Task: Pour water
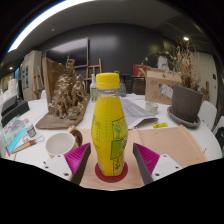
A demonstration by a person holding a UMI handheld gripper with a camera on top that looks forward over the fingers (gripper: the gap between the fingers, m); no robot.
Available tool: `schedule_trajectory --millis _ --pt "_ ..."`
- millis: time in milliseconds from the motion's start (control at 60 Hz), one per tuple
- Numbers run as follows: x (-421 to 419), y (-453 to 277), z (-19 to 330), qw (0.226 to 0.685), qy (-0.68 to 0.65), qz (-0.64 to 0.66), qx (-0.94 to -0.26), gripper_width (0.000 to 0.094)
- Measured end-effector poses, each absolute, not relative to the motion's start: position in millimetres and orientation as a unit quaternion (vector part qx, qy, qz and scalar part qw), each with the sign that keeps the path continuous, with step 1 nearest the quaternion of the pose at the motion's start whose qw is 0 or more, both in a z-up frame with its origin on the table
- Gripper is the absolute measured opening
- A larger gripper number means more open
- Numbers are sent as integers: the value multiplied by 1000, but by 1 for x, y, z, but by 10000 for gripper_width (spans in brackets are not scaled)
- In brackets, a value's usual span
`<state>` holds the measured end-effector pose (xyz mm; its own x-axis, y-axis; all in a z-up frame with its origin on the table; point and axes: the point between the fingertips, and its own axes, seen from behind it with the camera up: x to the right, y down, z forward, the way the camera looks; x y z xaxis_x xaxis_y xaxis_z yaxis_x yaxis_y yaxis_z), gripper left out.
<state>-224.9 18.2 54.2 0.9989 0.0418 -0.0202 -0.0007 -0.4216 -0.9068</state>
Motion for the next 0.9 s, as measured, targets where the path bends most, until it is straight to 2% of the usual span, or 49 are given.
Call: schedule_trajectory --millis 183,450,567,900 --pt "-219 -34 95 508 10 -8 -861 858" --pt "-249 -186 184 473 35 -45 -879 862" --pt "-274 -243 208 467 47 -39 -882 859" --pt "-281 -305 232 472 36 -58 -879 861"
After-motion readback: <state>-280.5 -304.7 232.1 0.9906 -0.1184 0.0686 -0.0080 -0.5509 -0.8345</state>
